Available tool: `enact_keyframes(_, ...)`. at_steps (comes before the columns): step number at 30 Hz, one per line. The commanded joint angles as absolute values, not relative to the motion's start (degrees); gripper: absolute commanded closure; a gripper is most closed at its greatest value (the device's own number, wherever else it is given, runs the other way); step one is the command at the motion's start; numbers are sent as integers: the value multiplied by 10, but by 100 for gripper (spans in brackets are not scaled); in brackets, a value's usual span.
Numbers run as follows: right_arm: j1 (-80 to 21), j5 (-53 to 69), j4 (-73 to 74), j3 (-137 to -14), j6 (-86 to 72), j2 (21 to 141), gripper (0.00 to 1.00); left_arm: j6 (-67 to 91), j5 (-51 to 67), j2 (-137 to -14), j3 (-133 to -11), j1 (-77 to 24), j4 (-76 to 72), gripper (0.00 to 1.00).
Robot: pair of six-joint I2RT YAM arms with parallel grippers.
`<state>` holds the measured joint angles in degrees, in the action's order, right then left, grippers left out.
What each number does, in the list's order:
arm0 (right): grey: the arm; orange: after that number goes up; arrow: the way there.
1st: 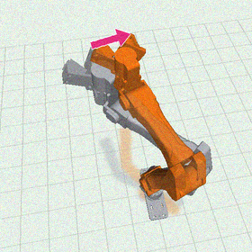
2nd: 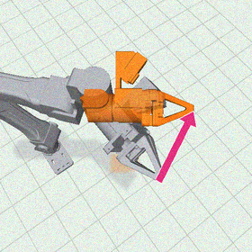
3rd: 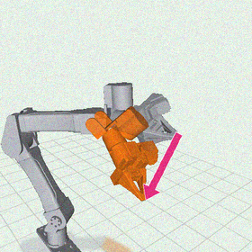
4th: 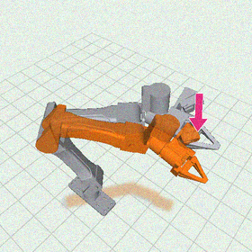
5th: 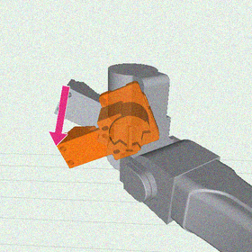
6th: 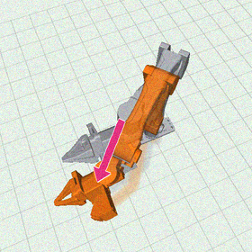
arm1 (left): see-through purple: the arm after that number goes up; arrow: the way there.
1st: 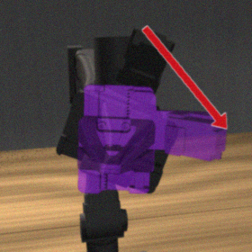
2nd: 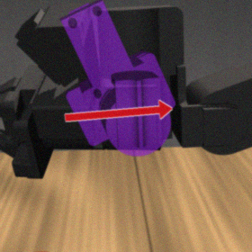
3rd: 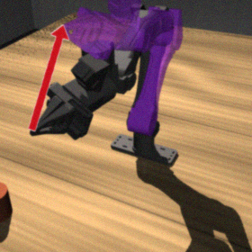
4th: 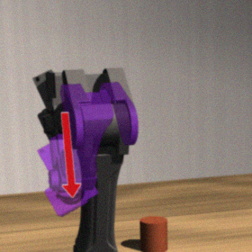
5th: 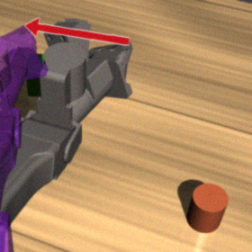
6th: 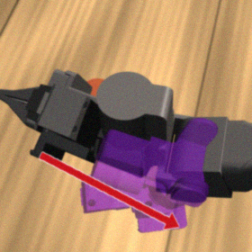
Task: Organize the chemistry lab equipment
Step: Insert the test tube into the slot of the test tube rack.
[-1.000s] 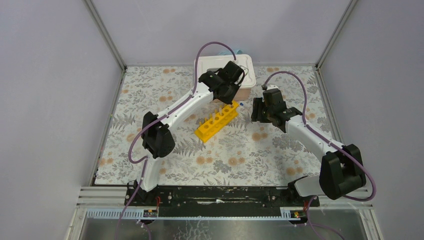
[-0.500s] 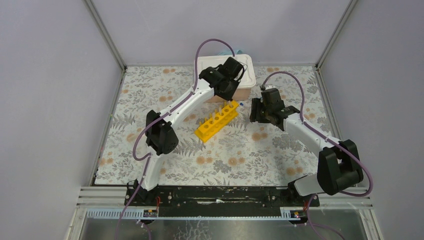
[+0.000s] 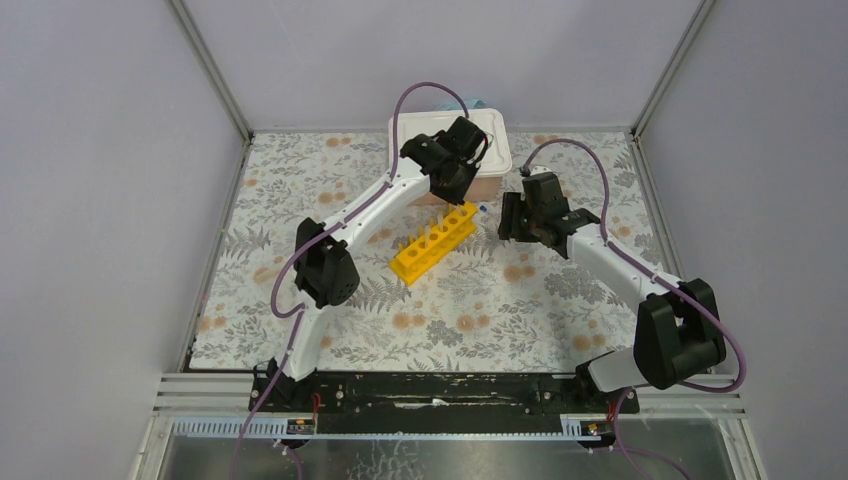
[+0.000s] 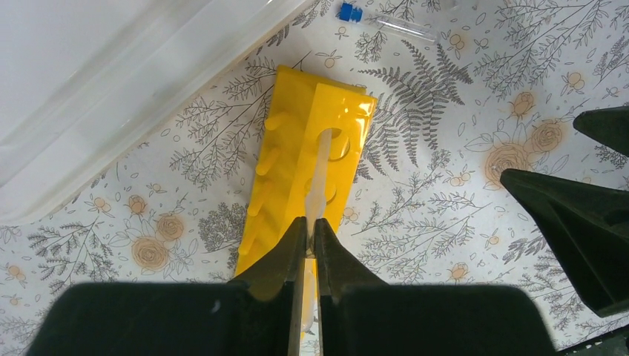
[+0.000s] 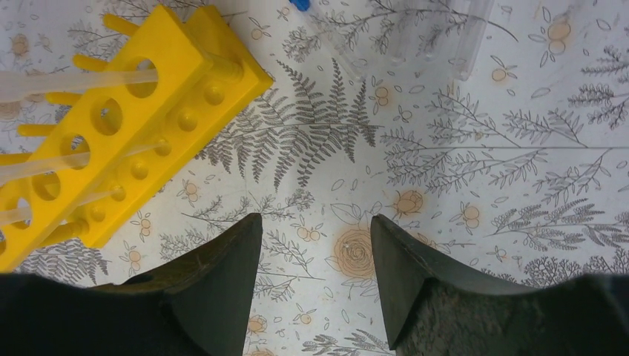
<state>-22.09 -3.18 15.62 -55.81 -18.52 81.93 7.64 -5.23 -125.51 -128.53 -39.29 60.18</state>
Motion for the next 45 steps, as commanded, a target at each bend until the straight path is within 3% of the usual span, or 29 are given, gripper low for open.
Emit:
enact_keyframes(1,-230,-3,131,-595,-163,819,37,77,-52,-1263,-1300,-390,613,94)
enact_keyframes(21,-255,161,-166,-499,30,811,43,94,-14,-1274,-1337,-381,612,94)
enact_keyframes(45,-308,62,-367,-445,68,876,48,78,40,-1278,-1336,-367,616,93)
